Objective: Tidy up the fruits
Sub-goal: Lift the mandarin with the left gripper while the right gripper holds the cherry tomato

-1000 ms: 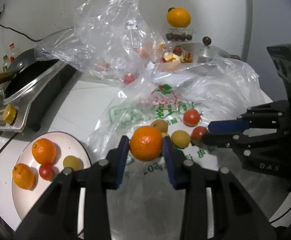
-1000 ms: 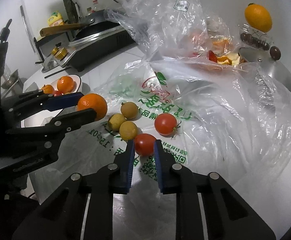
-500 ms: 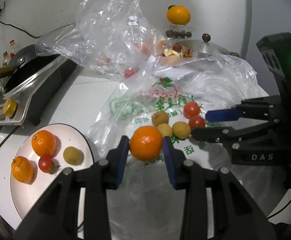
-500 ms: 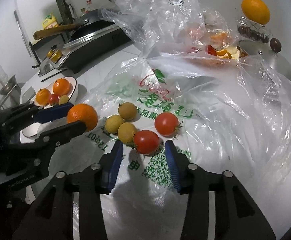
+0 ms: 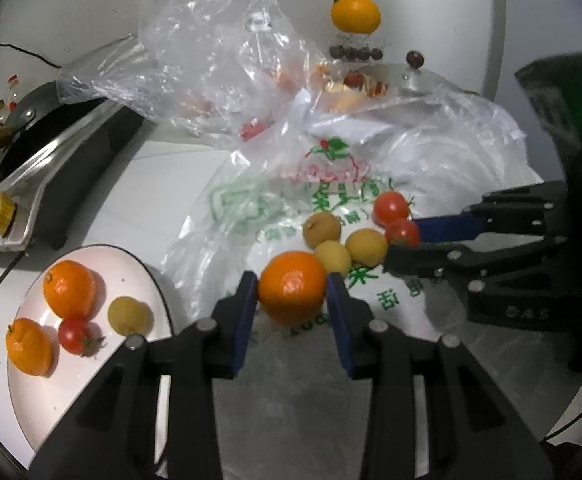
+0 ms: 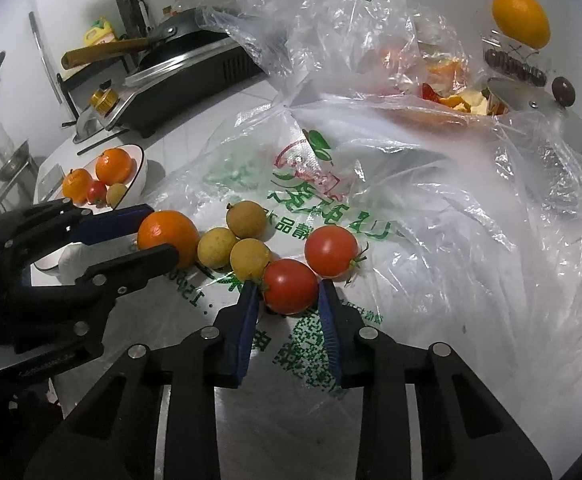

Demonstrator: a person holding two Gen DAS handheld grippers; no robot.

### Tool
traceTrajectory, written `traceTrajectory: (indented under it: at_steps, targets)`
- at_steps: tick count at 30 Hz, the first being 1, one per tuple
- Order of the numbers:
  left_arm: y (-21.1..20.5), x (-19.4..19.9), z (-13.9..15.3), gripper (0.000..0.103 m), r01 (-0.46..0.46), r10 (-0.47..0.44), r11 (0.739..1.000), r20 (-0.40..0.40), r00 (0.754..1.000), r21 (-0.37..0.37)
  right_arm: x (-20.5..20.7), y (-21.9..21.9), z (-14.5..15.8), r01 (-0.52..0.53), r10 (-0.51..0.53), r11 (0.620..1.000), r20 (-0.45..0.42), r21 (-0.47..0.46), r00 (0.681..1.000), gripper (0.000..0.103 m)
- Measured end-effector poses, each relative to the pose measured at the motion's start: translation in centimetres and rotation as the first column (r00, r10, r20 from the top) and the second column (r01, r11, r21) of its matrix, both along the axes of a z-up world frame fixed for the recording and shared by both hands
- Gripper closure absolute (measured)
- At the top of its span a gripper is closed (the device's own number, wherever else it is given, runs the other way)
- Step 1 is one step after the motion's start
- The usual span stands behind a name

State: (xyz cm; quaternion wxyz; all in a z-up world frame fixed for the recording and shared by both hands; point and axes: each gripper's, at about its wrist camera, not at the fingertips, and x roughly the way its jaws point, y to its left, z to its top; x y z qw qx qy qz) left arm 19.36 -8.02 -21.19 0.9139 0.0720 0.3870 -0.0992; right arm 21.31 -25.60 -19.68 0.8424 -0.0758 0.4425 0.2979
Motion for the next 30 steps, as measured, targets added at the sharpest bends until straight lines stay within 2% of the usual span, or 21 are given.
traceTrajectory:
  at_steps: [9, 25, 30]
  targets:
    - [0.4, 0.0, -0.4, 0.067, -0.006, 0.006, 1.0, 0.004, 1.0, -0.026, -0.3, -0.7, 0.6, 0.019, -0.019, 1.0, 0.012, 0.005, 1.0, 0.071]
    - [2.6, -4.4, 3.0, 0.068, -0.038, 0.041, 0.998, 0.082, 0.996, -0.047, -2.5, 0.6, 2.7, -0.009, 0.008, 1.0, 0.055, 0.016, 0.998, 0.071]
    - [4.3, -5.8, 3.7, 0.072, -0.07, 0.074, 0.996, 0.101, 0.992, -0.048, -3.3, 1.7, 3.2, -0.027, 0.026, 1.0, 0.062, 0.014, 0.998, 0.071]
